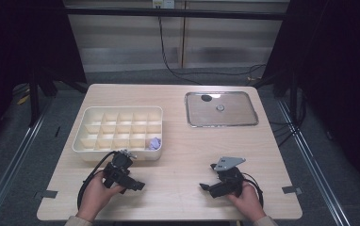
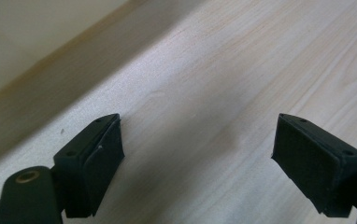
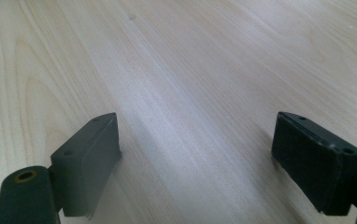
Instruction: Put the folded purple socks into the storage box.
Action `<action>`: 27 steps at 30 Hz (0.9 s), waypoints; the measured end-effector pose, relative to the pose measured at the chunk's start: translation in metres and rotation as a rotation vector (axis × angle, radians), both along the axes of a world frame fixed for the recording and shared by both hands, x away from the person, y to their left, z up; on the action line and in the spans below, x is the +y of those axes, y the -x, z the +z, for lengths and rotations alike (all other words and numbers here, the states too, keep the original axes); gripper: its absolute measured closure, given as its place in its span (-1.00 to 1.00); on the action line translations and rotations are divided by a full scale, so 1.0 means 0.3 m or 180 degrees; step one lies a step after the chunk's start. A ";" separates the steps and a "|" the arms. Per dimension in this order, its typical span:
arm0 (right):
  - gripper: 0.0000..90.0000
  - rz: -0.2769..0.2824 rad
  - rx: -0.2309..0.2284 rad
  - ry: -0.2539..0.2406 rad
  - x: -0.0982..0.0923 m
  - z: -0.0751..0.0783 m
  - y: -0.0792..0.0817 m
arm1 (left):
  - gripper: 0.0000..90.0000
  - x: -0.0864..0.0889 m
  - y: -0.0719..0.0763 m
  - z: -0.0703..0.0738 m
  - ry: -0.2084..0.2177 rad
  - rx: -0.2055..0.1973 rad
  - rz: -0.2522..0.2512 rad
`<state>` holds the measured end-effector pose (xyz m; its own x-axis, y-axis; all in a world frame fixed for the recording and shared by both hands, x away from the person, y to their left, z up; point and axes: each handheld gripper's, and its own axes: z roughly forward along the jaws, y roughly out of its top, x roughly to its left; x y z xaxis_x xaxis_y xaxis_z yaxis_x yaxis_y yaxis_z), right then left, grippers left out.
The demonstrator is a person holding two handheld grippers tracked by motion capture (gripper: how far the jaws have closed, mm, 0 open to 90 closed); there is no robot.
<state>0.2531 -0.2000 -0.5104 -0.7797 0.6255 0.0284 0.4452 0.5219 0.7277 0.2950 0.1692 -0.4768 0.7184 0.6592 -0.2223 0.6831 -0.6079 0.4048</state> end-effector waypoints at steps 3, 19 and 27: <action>-0.67 -0.0002 0.0003 -0.0002 0.000 0.000 0.000 | -0.68 0.007 0.015 -0.007 0.0041 -0.0121 -0.0030; -0.67 -0.0004 0.0004 -0.0005 0.000 0.000 0.001 | -0.83 0.015 0.066 -0.043 0.0127 -0.0611 -0.0231; -0.67 -0.0006 0.0005 -0.0003 0.000 0.000 0.001 | -0.90 0.008 0.090 -0.066 0.0121 -0.0865 -0.0275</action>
